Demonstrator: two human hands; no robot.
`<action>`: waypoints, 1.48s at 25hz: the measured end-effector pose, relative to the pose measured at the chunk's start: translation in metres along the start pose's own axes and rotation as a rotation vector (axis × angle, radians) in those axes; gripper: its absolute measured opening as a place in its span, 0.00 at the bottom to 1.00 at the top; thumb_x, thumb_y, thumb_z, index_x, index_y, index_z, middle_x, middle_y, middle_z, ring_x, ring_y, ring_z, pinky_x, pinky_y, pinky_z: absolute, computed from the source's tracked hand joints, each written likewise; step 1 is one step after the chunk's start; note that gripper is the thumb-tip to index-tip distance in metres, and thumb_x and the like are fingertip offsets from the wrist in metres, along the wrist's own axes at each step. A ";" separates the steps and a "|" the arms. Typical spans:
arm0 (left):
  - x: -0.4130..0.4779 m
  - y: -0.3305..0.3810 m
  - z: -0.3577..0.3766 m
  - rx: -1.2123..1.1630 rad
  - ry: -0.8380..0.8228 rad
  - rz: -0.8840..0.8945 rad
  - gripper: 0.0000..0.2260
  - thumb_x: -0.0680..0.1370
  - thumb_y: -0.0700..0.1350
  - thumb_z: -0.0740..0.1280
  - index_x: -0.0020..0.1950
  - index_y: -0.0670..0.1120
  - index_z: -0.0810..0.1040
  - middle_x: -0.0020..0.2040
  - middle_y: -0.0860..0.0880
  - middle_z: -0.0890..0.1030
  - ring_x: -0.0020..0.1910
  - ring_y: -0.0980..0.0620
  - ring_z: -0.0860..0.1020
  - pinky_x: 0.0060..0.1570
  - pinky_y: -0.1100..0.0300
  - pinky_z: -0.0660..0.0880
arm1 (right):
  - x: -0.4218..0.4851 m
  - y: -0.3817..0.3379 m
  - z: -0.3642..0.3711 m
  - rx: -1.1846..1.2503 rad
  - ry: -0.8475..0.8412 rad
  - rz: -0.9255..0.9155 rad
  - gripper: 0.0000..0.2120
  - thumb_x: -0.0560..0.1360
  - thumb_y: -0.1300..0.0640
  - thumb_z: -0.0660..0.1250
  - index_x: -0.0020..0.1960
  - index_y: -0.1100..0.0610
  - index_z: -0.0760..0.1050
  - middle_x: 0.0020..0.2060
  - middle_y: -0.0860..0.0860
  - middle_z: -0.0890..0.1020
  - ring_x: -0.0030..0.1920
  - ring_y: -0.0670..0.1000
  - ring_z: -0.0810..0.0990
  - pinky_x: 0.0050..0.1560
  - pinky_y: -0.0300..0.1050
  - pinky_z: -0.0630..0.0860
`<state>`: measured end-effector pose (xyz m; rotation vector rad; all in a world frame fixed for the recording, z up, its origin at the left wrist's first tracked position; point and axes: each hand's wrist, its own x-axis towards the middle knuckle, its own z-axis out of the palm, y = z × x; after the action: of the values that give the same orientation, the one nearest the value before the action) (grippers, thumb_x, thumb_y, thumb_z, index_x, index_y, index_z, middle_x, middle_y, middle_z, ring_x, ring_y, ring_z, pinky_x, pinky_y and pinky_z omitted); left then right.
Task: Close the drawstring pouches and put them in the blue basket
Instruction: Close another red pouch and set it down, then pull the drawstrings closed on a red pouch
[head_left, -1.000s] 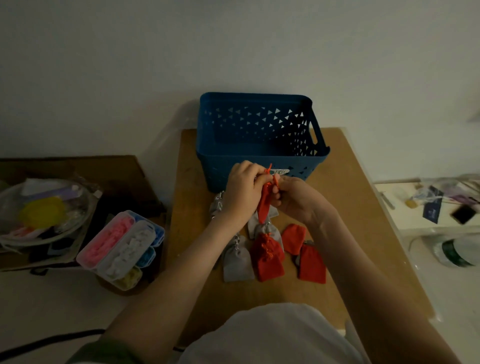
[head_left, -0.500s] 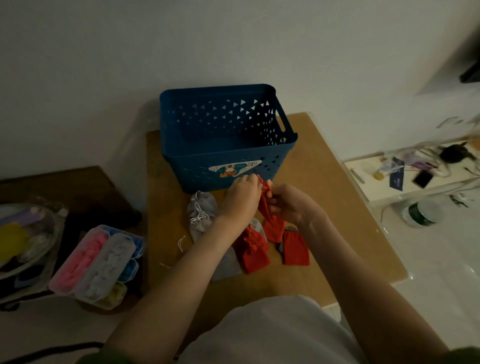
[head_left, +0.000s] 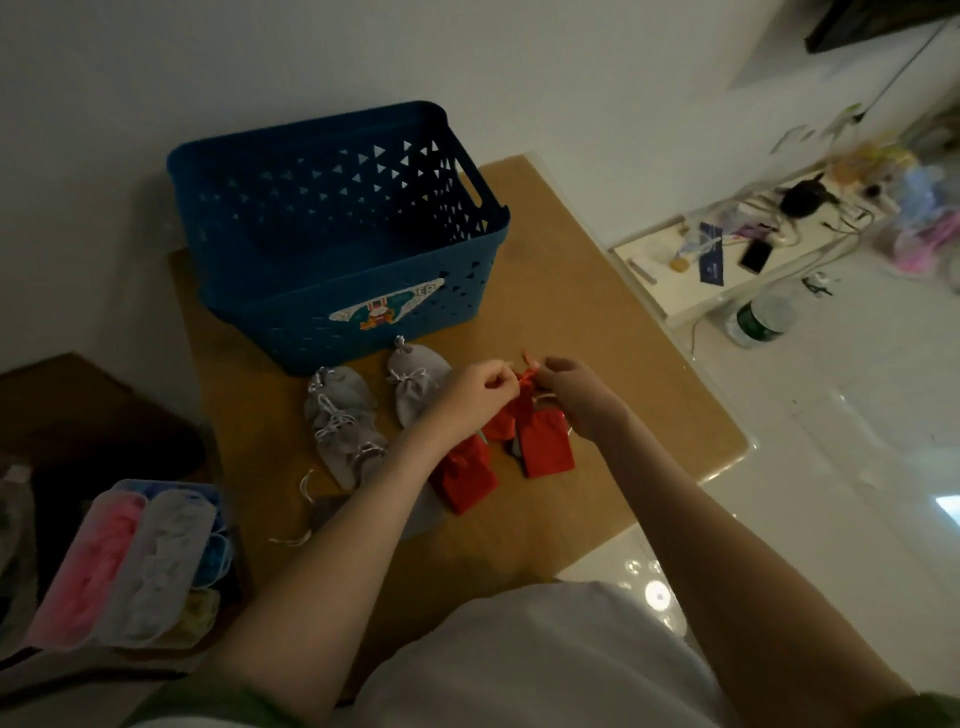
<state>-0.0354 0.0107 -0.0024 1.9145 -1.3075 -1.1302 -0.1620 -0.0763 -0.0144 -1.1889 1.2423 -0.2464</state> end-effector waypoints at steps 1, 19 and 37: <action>0.003 -0.004 0.000 -0.044 0.002 -0.019 0.09 0.80 0.47 0.61 0.47 0.43 0.77 0.54 0.48 0.80 0.56 0.46 0.77 0.49 0.56 0.71 | 0.002 0.001 0.000 -0.021 -0.001 -0.004 0.09 0.81 0.58 0.59 0.44 0.57 0.73 0.35 0.53 0.74 0.34 0.48 0.72 0.38 0.44 0.70; 0.006 -0.074 -0.015 -0.265 0.047 -0.338 0.06 0.78 0.44 0.61 0.42 0.47 0.75 0.47 0.45 0.80 0.49 0.45 0.79 0.54 0.46 0.77 | 0.022 0.097 -0.002 -0.861 0.357 -0.044 0.14 0.74 0.66 0.59 0.60 0.62 0.71 0.57 0.60 0.71 0.59 0.61 0.68 0.56 0.52 0.66; 0.034 -0.053 -0.011 0.402 0.187 -0.146 0.23 0.82 0.45 0.57 0.76 0.53 0.55 0.60 0.45 0.75 0.55 0.46 0.76 0.51 0.50 0.77 | 0.018 0.072 -0.029 -0.221 0.009 -0.003 0.13 0.73 0.74 0.64 0.41 0.56 0.70 0.35 0.54 0.73 0.33 0.51 0.72 0.33 0.44 0.68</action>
<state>0.0043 -0.0012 -0.0509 2.3753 -1.3860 -0.7688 -0.2094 -0.0742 -0.0782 -1.3799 1.3004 -0.1192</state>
